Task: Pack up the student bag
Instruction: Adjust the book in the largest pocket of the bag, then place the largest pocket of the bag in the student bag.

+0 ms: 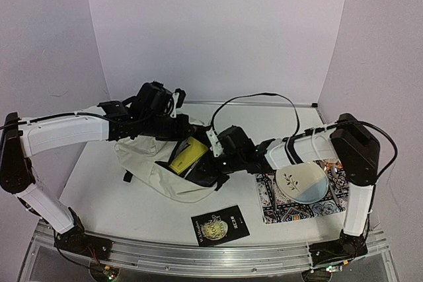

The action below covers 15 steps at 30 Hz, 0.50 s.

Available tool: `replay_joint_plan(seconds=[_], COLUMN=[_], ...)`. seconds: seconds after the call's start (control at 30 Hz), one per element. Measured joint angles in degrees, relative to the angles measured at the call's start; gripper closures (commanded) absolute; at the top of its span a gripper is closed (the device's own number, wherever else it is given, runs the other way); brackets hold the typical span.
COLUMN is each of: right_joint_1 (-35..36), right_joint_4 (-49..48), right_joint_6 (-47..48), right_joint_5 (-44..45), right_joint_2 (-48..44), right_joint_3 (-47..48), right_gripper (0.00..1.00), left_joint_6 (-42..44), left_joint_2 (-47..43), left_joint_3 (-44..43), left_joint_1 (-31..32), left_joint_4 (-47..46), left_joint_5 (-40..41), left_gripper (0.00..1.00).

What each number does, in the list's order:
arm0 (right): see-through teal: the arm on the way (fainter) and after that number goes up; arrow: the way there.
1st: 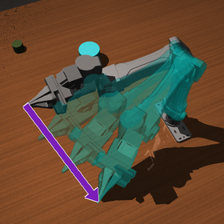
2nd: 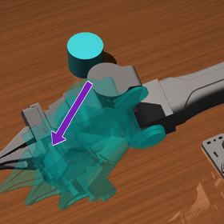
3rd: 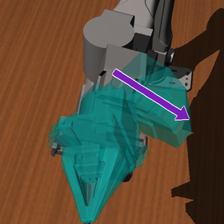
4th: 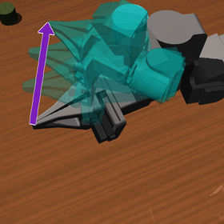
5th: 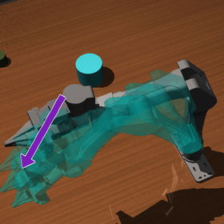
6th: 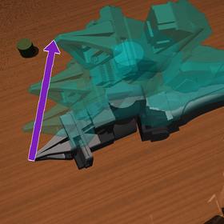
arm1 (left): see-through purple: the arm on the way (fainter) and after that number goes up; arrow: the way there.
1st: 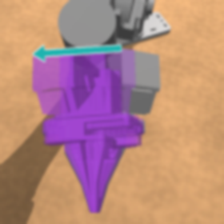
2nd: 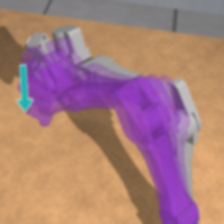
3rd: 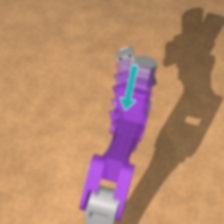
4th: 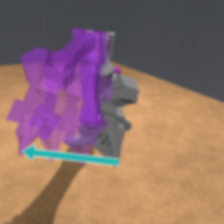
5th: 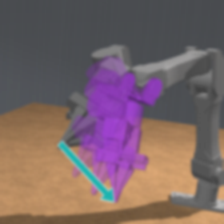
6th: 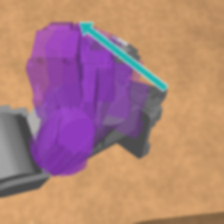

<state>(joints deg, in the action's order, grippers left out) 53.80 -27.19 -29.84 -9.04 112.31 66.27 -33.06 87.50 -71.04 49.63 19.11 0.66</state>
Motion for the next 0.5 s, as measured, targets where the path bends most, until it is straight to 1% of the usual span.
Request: replay_joint_plan(seconds=[0.07, 0.17, 0.27, 0.37, 0.5], right_joint_1=[0.01, 0.04, 0.04, 0.03, 0.04], right_joint_4=[0.17, 0.76, 2.84, 5.90, 10.74], right_joint_6=[0.27, 0.64, 1.29, 2.03, 3.27], right_joint_5=[0.99, 2.49, 3.68, 4.33, 4.84], right_joint_2=[-4.13, -10.29, -15.83, -19.63, -22.96], right_joint_3=[-4.04, -8.39, -10.86, -11.89, -13.99], right_gripper=[0.59, 0.51, 0.44, 0.38, 0.31], left_joint_6=[-0.02, -0.19, -0.43, -1.05, -1.72], left_joint_2=[0.00, 0.02, 0.05, 0.07, -0.04], left_joint_3=[0.81, 1.89, 3.33, 4.70, 5.16], left_joint_1=[0.15, 0.48, 1.35, 3.63, 8.17], left_joint_4=[-0.14, -0.21, -0.30, -0.14, 0.77], left_joint_5=[0.04, -0.59, -1.17, -0.95, 1.74], left_gripper=[0.88, 0.80, 0.67, 0.50, 0.38])
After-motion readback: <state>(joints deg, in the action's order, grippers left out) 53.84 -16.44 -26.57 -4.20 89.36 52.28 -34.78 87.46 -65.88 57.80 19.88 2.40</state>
